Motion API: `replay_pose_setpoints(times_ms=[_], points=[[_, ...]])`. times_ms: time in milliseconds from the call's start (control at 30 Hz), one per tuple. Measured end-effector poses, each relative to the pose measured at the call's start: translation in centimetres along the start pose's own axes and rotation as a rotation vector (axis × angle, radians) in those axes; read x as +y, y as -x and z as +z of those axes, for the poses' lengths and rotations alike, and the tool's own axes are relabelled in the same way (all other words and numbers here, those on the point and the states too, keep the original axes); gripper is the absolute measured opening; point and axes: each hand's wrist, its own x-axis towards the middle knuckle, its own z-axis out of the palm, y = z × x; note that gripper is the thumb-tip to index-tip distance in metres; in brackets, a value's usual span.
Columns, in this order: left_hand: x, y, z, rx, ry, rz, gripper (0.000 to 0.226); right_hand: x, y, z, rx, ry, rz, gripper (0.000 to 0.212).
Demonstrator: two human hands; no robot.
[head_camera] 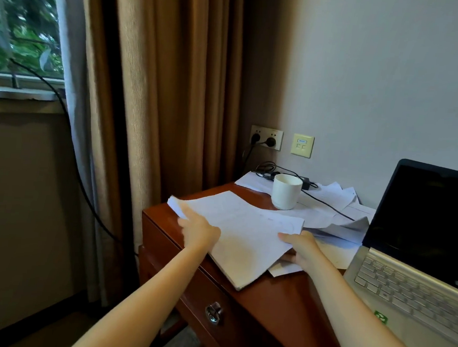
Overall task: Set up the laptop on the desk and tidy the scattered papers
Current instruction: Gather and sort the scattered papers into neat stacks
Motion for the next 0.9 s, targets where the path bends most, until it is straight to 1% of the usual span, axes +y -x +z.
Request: replay_pose_setpoints(times_ms=[33,67,100,133,167,200,233,300,367,433,500,533,633,667,700,767,800,833,900], points=[[0.0,0.6,-0.2,0.068,-0.235,0.117,0.096,-0.2,0.0,0.1,0.007,0.006,0.007,0.025],[0.0,1.1,-0.2,0.093,-0.428,0.246,0.096,-0.4,-0.1,0.1,0.012,0.005,0.011,0.025],[0.0,1.3,-0.2,0.04,-0.533,0.364,0.094,-0.5,-0.2,0.2,0.021,0.004,0.012,0.027],[0.2,1.6,-0.1,-0.084,-0.542,0.425,0.091,-0.8,-0.2,0.3,0.03,0.011,0.014,0.029],[0.6,2.0,0.2,-0.225,-0.508,0.439,0.089,-1.0,-0.3,0.4,0.042,0.024,0.02,0.033],[1.0,2.3,0.7,-0.331,-0.483,0.461,0.087,-1.2,-0.3,0.5,0.052,0.039,0.026,0.038],[1.5,2.8,1.4,-0.382,-0.505,0.512,0.085,-1.5,-0.2,0.6,0.059,0.057,0.031,0.04],[2.5,3.9,2.7,-0.403,-0.604,0.621,0.083,-2.3,0.1,0.9,0.046,0.088,0.023,0.031],[3.3,4.8,3.8,-0.373,-0.739,0.709,0.078,-3.2,0.6,1.2,0.018,0.11,0.006,0.022],[3.8,5.3,4.2,-0.331,-0.873,0.769,0.062,-3.8,1.1,1.3,-0.023,0.149,-0.001,0.022],[4.0,5.3,4.3,-0.32,-0.915,0.753,0.044,-4.3,1.8,1.5,-0.089,0.214,-0.018,0.023],[4.0,5.1,4.3,-0.32,-0.908,0.733,0.039,-4.4,2.2,1.4,-0.128,0.257,-0.03,0.025],[3.5,4.1,4.2,-0.341,-0.794,0.653,0.032,-4.4,2.8,1.1,-0.254,0.373,-0.039,0.028],[3.3,3.8,4.1,-0.349,-0.727,0.616,0.03,-4.2,2.7,1.0,-0.255,0.453,-0.035,0.03],[3.1,3.5,4.0,-0.355,-0.668,0.582,0.03,-4.0,2.7,0.8,-0.256,0.589,-0.039,0.039],[2.7,3.2,3.8,-0.358,-0.581,0.531,0.031,-3.2,2.6,1.2,-0.221,0.991,-0.057,0.065],[2.6,3.2,3.7,-0.355,-0.543,0.514,0.032,-2.7,2.4,1.5,-0.217,1.104,-0.063,0.073],[2.6,3.1,3.6,-0.353,-0.508,0.509,0.034,-2.2,1.6,1.9,-0.245,1.173,-0.073,0.084],[2.6,3.1,3.3,-0.348,-0.459,0.504,0.035,0.8,-3.4,2.0,-0.306,1.229,-0.082,0.112]])
